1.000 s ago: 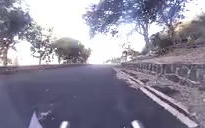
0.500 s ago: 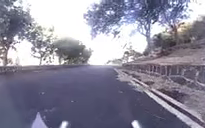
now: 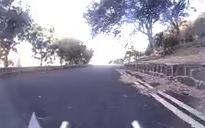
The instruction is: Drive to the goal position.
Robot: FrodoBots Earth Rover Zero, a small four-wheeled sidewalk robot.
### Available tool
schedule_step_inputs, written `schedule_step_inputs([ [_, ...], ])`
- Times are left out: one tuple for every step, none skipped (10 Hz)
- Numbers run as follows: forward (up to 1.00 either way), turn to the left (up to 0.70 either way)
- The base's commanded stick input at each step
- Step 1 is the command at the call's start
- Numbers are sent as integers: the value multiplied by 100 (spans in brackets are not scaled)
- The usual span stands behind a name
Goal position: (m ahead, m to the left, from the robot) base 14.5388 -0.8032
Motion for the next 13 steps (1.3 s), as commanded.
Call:
schedule_step_inputs([
  [50,0],
  [50,0],
  [50,0],
  [50,0],
  [50,0],
  [50,0],
  [50,0],
  [50,0],
  [50,0],
  [50,-37],
  [50,-48],
  [50,-27],
  [50,0],
])
